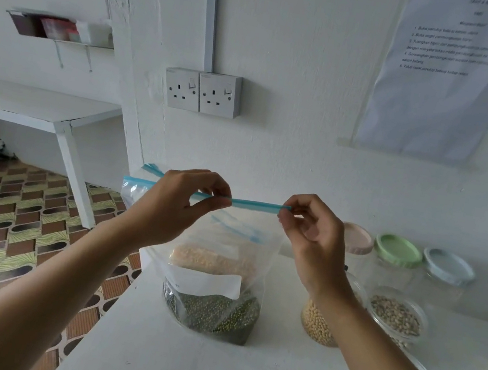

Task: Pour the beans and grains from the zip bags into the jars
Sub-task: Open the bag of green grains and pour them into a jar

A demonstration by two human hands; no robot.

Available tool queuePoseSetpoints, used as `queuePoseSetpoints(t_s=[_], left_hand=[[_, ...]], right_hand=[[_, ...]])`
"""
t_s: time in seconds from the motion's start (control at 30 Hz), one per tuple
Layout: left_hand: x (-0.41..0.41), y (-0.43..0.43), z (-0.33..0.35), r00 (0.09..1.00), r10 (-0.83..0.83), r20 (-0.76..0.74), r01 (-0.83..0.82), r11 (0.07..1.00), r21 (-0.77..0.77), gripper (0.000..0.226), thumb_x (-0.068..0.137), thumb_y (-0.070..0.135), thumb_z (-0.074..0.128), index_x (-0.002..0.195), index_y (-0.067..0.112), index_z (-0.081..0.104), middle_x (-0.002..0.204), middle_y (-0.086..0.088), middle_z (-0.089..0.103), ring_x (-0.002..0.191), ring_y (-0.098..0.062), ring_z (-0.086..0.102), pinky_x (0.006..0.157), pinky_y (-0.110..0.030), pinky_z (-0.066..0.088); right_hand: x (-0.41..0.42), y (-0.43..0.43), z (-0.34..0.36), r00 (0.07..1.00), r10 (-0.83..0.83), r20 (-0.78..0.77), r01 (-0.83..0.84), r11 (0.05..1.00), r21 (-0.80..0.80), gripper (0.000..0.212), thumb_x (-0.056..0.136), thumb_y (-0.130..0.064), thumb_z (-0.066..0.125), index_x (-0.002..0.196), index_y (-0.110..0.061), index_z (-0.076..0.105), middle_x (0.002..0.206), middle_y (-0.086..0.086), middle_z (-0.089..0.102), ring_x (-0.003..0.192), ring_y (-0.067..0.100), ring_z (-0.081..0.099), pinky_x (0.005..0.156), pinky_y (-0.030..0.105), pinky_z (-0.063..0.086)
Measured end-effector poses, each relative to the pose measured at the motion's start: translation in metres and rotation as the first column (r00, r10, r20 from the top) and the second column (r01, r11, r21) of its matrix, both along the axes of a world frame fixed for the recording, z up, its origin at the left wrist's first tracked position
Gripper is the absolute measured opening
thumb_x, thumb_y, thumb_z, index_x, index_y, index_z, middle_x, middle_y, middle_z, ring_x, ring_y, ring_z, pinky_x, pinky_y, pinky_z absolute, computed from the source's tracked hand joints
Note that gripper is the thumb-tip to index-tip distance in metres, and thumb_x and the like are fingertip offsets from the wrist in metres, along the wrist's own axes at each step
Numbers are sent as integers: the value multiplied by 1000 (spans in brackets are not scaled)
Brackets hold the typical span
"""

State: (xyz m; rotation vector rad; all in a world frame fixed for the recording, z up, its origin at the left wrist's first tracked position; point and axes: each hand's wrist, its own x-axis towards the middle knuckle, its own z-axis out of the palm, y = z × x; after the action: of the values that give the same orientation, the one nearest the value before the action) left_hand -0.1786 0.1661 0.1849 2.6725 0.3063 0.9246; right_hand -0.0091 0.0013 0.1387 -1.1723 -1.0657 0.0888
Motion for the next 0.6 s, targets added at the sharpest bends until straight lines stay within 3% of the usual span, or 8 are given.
queuePoseSetpoints(t_s=[0.13,0.3,0.43,0.5,0.6], left_hand=[[-16,13,-3,1000,23,0,-23,1000,2,25,92,40,58,104,23,72,97,20,67,96,6,63,83,-3,44],[-34,34,-6,999,54,-7,-54,998,-13,24,90,45,55,105,31,67,99,33,60,98,17,58,81,-2,44],[-41,51,-9,997,76,4,-76,997,-20,25,90,42,56,106,28,69,100,33,60,96,19,58,81,0,43],[-47,59,-11,995,97,12,-97,995,-26,18,92,35,60,106,27,68,101,32,60,95,21,57,81,1,42],[-60,73,-13,992,128,18,-127,991,-41,10,93,31,61,99,39,62,101,32,59,92,17,59,78,-5,46]], right_hand=[[0,2,-5,998,36,-54,-34,999,29,7,90,-7,62,90,-14,63,84,-5,64,83,16,64,81,30,54],[0,10,-7,980,87,-179,-77,995,62,9,93,0,61,91,-8,62,88,2,66,84,24,68,80,31,55],[1,16,-4,944,162,-287,-136,985,107,5,88,-8,62,88,-13,65,81,6,69,82,34,64,79,41,50],[1,19,-5,939,153,-307,-121,985,120,11,88,-7,62,86,-17,66,77,5,69,80,33,62,78,40,48],[-1,21,-8,922,142,-360,-91,984,156,16,94,6,57,89,-9,62,74,5,67,76,27,62,74,34,48]])
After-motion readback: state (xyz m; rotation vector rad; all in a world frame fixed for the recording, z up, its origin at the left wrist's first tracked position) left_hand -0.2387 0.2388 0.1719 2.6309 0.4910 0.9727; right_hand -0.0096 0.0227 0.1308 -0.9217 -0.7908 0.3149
